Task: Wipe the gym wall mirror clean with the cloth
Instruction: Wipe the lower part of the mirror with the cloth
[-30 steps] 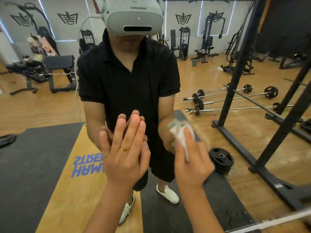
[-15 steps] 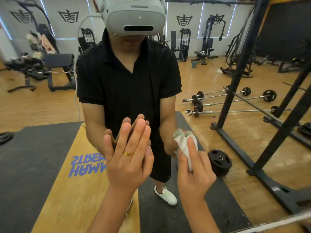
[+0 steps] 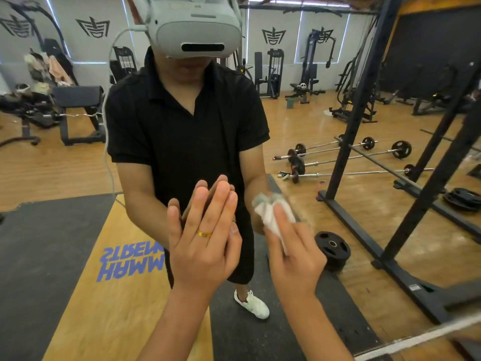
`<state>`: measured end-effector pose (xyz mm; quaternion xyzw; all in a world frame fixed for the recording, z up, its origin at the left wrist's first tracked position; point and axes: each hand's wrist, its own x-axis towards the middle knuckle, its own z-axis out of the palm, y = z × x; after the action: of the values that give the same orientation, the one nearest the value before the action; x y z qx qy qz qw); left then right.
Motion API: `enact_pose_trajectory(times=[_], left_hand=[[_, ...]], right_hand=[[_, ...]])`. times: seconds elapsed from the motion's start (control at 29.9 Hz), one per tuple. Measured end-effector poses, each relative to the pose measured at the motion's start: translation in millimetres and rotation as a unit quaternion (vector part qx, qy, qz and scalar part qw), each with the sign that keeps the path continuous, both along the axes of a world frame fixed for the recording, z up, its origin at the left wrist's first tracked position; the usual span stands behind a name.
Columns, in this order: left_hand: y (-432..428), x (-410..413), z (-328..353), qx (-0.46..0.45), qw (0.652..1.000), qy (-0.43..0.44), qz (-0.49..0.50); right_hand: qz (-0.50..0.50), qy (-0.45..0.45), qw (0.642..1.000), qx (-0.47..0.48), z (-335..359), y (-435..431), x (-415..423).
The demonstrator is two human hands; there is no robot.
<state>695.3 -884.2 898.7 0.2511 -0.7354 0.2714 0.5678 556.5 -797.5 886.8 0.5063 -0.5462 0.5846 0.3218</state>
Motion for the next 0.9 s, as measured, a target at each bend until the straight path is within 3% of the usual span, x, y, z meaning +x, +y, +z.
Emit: enact_pose_trajectory(times=[0.1,0.3,0.6,0.9], left_hand=[[0,0,2,0.007,1.000,0.003,-0.009],[4,1,5,0.020,0.999,0.008,-0.043],[7,8,7,0.043,0.997,-0.026,-0.055],[11,9,11,0.053,0.997,-0.042,-0.033]], right_hand=[[-0.025,0.038,0.999,-0.005,10,-2,-7],[-0.057,-0.023,0.993,-0.100,114,-18,-14],[-0.038,-0.087,0.995,-0.042,32,-7,11],[-0.005,-0.108,0.993,-0.037,19,-4,14]])
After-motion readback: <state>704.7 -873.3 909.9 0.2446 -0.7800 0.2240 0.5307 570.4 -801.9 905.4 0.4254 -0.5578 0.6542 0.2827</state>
